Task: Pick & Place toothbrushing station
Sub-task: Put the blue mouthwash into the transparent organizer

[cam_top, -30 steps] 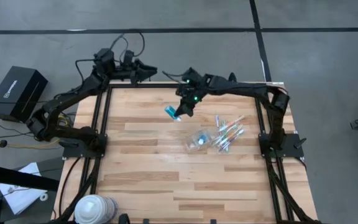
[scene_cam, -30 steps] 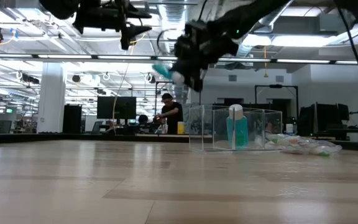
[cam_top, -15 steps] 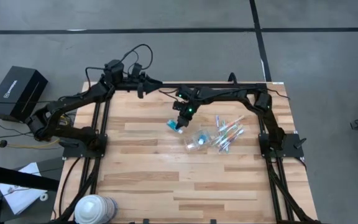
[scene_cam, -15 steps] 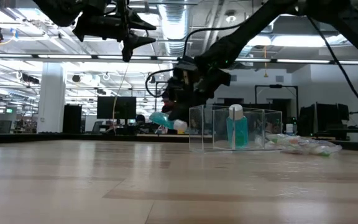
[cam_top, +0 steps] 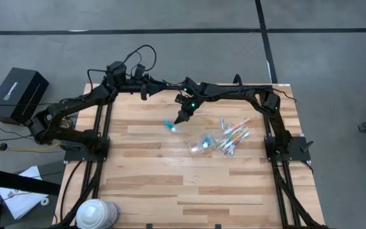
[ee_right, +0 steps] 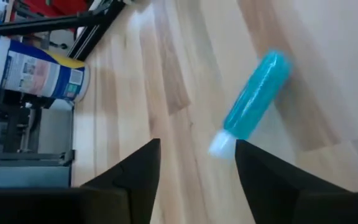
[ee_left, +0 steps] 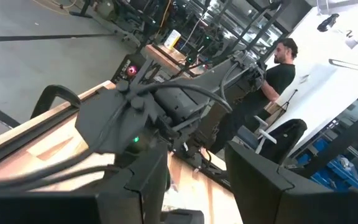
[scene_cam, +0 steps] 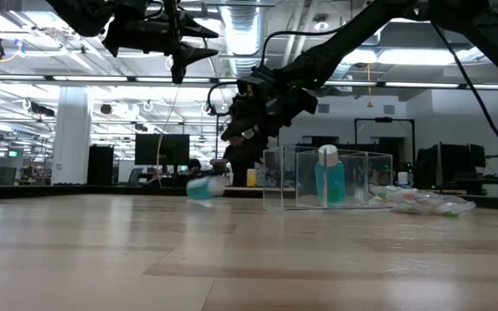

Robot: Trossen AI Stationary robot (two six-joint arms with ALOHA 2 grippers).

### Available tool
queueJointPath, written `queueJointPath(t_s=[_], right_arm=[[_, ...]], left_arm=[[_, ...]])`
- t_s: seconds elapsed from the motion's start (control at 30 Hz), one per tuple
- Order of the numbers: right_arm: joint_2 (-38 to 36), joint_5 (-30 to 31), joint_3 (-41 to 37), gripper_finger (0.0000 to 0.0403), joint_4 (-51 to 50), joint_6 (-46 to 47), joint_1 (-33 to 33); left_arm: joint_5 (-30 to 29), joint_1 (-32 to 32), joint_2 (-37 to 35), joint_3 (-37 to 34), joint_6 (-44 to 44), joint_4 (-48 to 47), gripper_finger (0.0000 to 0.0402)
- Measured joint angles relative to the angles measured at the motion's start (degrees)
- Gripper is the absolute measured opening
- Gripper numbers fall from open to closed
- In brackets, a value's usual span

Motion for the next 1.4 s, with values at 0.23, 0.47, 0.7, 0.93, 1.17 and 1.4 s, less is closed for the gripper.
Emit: queueJointPath(t_s=[0.23,0.47,0.7,0.93,1.17,1.4], right_arm=[[0.0,-2.2,1.0,0.0194,-4.2,-0.2,0.9],[0.0,-4.1,4.6,0.0165,-9.6,-2.2,1.7],[0.0,-7.1,11.2,0.0155,-11.9,-2.2,1.7],[-3.0,-9.7,18.3,0.0159,-20.4,-5.9,1.8],[-13.8,-8.7,19.9,0.0150,-25.4,-7.8,2.4],[-22.0,-4.6,19.9,0.0154,-25.4,-6.4,2.0]], left_arm=[[2.8,-0.2,0.0,0.0,4.0,-8.1,0.0156],[-3.8,-3.3,0.0,0.0,32.8,-39.9,0.0157],[-18.0,-11.6,1.4,0.0,48.5,-48.8,0.0173],[-26.0,-18.0,10.6,0.1,52.6,-49.4,0.0173],[-33.4,-21.4,19.0,0.0,60.2,-47.8,0.0164],[-38.5,-22.7,17.9,0.8,65.6,-43.6,0.0166]])
